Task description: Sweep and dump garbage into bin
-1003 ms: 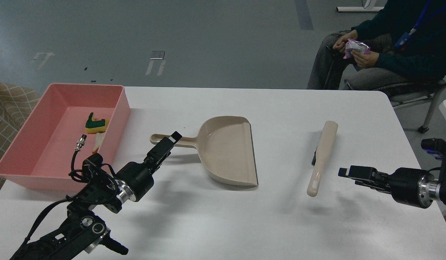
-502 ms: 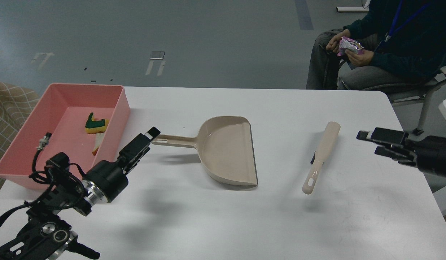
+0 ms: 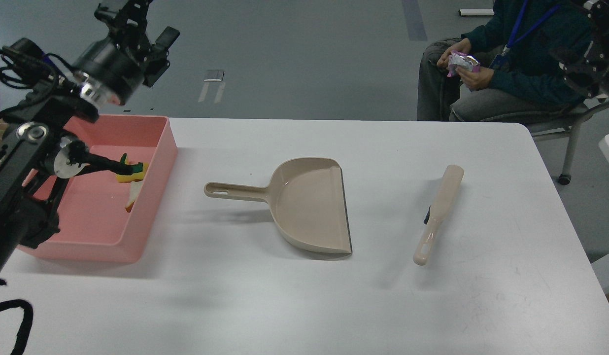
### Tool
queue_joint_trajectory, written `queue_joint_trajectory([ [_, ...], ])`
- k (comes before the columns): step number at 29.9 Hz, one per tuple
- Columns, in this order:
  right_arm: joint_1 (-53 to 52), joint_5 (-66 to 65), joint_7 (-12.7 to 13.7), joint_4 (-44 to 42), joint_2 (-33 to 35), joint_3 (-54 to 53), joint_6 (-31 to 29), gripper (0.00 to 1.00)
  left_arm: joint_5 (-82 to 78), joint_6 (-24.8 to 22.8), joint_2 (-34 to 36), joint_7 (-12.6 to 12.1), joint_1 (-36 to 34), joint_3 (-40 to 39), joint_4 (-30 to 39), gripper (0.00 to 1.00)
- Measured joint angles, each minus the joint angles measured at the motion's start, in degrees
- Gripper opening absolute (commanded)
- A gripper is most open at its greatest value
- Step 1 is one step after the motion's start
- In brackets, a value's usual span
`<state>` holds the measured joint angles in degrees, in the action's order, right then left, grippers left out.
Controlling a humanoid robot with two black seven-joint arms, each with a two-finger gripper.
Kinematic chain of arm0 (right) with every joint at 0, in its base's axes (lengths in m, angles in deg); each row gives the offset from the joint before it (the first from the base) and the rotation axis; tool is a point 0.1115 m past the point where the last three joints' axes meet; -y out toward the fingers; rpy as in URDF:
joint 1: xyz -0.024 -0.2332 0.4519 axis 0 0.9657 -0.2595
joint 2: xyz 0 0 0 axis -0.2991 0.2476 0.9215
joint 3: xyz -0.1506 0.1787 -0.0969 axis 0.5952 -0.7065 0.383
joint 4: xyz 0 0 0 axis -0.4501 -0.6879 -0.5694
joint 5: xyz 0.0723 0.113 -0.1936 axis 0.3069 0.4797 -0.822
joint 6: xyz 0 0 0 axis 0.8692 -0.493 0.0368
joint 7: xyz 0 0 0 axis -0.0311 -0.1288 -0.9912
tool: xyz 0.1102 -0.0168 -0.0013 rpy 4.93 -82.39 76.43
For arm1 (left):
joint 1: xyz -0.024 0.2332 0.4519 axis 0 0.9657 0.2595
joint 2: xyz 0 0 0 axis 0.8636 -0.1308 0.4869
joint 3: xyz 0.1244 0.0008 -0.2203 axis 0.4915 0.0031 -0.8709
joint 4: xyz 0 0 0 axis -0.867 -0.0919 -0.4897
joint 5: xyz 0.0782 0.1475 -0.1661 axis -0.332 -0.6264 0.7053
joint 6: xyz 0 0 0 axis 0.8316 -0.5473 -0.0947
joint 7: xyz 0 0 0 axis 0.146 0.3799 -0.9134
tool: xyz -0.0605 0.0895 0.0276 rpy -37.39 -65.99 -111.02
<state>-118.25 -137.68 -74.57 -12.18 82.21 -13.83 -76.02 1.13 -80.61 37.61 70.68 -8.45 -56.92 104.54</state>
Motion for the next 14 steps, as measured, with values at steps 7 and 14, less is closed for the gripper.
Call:
queue_joint_trajectory([
  [7,-5.78,0.05,-5.08,-9.46,-12.41,-3.39,1.17,0.99,7.93,-7.45,-6.76,0.89,-12.73,0.09,-20.22,0.97],
  [14,-5.9,3.98,-7.58,-14.06,-20.79,-11.37,2.18,0.99,15.95,-15.16,-7.37,0.19,-12.95,0.25,-23.64,0.97],
])
